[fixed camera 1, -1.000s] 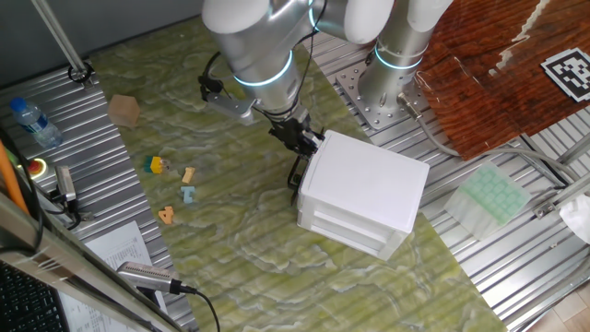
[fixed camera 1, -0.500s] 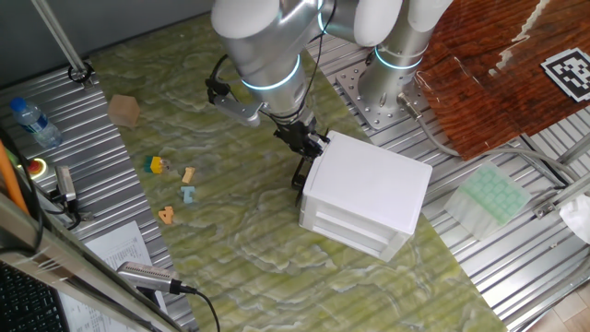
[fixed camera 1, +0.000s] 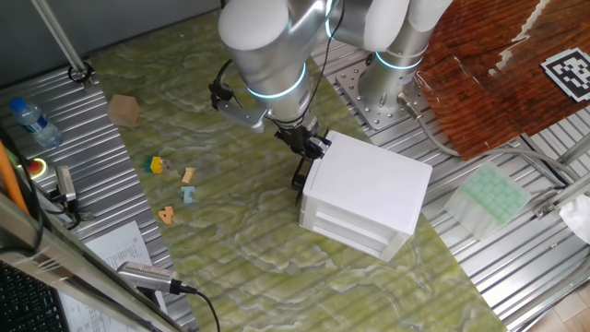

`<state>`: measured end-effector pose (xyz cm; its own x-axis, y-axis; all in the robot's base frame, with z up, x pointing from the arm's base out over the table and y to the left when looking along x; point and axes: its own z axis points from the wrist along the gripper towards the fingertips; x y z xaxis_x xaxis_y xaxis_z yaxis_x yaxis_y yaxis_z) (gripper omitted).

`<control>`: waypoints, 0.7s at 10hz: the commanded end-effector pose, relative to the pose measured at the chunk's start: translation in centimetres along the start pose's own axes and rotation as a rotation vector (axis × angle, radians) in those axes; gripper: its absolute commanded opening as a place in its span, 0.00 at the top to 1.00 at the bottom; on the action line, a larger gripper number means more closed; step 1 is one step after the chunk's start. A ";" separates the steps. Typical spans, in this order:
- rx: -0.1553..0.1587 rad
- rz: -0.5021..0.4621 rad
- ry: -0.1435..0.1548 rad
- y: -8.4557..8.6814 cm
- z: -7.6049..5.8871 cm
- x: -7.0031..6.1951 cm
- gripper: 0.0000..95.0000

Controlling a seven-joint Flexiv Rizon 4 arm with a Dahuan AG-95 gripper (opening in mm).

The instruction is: Put things in the drawer

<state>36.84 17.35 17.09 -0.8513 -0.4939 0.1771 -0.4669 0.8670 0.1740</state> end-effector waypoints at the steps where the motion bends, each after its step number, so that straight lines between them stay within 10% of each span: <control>1: -0.007 0.000 -0.001 0.2 -0.5 0.2 1.00; 5: -0.019 -0.003 -0.002 0.5 -1.0 0.4 1.00; 7: -0.081 0.004 -0.015 0.7 -1.2 0.5 1.00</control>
<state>36.50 17.65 18.32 -0.8545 -0.4923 0.1655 -0.4499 0.8608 0.2377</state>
